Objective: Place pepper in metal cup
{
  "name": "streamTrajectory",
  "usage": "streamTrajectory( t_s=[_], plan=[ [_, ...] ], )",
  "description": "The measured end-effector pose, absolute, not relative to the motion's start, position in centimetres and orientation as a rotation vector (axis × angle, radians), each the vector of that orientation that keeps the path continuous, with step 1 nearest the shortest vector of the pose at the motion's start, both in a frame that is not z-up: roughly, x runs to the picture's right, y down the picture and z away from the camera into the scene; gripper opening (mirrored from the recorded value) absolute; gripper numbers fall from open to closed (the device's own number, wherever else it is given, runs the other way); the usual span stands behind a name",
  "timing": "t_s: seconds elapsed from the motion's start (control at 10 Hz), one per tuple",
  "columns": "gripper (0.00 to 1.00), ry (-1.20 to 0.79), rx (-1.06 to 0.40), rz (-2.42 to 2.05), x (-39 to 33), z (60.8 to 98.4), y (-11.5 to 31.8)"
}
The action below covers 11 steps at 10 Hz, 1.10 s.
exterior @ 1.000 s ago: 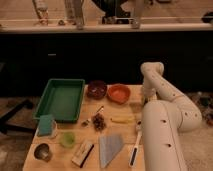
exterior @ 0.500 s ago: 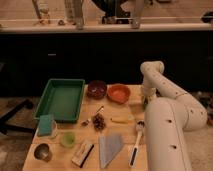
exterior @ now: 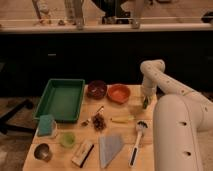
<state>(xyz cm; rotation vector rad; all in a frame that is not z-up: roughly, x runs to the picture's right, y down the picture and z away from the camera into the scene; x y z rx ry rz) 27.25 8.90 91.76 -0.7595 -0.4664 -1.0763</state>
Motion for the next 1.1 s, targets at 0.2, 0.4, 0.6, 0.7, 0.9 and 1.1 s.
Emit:
streamTrajectory(
  t_s=[0.2,0.4,0.6,0.7,0.9,1.1],
  plan=[
    [0.0,-0.458,-0.74,-1.084,26.7,90.0,8.6],
    [0.0,-0.456,-0.718,-1.094,26.1,88.3,8.5],
    [0.0,-0.483,-0.689,-1.095,25.5,86.6,8.8],
    [0.0,-0.496,-0.674,-1.095,25.3,86.0,9.0],
    [0.0,-0.509,-0.657,-1.083,24.6,84.3,9.7],
    [0.0,-0.483,-0.659,-1.014,24.1,83.0,10.4]
  ],
)
